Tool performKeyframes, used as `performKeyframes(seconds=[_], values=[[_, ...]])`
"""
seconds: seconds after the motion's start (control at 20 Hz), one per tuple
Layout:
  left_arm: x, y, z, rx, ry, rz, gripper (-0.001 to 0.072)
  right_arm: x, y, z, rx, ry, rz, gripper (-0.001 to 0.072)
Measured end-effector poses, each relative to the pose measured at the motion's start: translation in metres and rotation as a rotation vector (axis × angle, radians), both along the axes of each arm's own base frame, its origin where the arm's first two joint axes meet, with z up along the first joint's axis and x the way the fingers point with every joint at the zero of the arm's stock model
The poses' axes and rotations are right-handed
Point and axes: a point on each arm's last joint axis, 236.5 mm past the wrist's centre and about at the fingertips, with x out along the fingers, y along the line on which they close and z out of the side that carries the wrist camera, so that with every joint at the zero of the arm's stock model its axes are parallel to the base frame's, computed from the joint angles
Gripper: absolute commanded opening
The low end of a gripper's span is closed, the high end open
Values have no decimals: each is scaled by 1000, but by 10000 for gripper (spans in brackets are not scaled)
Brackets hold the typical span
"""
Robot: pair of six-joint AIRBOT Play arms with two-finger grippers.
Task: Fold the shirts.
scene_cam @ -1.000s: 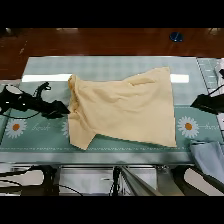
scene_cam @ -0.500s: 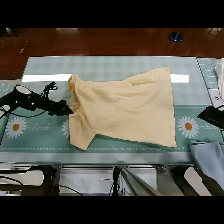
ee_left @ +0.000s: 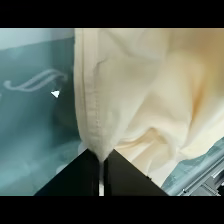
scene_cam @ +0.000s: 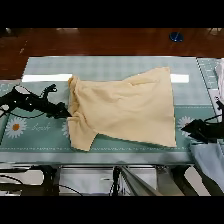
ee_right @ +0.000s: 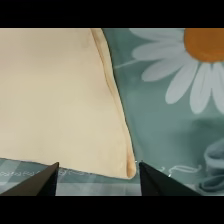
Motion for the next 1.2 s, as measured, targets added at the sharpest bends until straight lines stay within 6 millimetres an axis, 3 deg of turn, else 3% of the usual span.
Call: performKeyframes(seconds=[0.3, 0.7, 1.05, 1.2], values=[[6, -3, 15, -36, -16, -19, 24, -24, 10, -22, 90, 57, -87, 534], [8, -3, 18, -42, -20, -24, 23, -44, 9, -47, 102, 176, -116, 520], [7, -5, 20, -50, -19, -23, 23, -48, 20, -58, 188, 228, -99, 519], [8, -7, 22, -65, -18, -18, 23, -46, 18, -60, 184, 224, -103, 468]])
